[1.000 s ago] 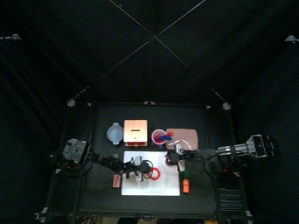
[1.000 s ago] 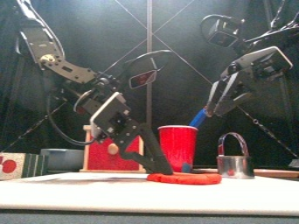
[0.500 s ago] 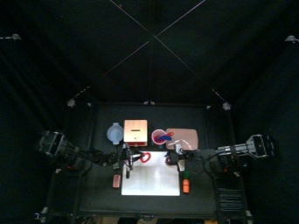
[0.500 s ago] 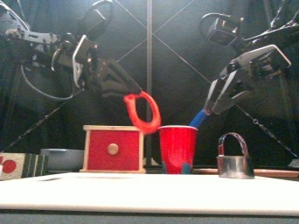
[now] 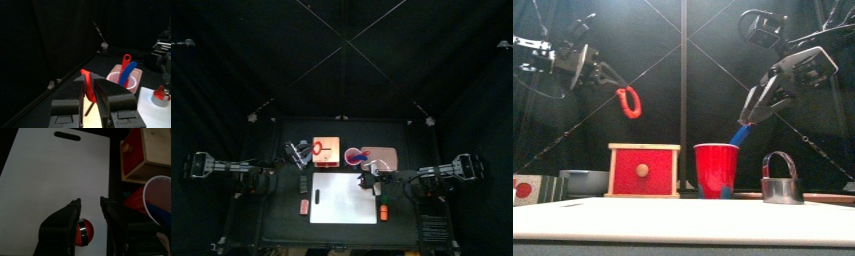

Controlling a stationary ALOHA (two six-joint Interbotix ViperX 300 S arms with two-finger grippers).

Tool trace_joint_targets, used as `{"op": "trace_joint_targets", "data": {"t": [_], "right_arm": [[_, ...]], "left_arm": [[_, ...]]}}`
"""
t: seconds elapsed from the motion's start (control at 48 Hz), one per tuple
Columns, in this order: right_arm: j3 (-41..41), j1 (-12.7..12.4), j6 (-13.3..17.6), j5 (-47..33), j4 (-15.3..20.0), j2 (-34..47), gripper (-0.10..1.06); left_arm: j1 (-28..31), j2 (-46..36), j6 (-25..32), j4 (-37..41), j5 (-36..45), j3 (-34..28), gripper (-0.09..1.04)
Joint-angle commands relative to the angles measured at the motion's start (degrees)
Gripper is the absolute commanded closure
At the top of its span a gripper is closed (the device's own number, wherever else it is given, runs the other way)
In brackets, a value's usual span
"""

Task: Get the cutter from the drawer then cut the dough then place the extra dough in the bowl
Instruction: Place the extra dough in the bowl

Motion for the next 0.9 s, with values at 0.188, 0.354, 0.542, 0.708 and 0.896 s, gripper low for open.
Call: {"op": "trace_joint_targets", "data": {"t": [0.188, 0.354, 0.542, 0.708, 0.896], "right_arm": [[-1.2, -0.4, 0.1, -0.5, 0.4, -0.5, 0.21], [-1.4, -0.4, 0.1, -0.5, 0.4, -0.5, 0.21], [-1.8, -0.6, 0.1, -0.5, 0.4, -0.4, 0.21], [-2.3, -0.4, 0.2, -0.5, 0.6, -0.3, 0.21], [-2.8, -0.2, 0.1, -0.5, 2.8, 0.1, 0.21]], "left_arm": [[3.6, -1.4, 0.2, -4.2, 3.2, 5.1, 0.36], [4.5, 1.9, 0.2, -4.5, 10.0, 5.3, 0.30], [5.8, 6.1, 0.1, -4.9, 12.0, 4.5, 0.13], [7.7, 6.4, 0.2, -7.7, 9.3, 3.5, 0.05], [7.6, 6.7, 0.1, -5.8, 9.3, 3.3, 0.02]]}}
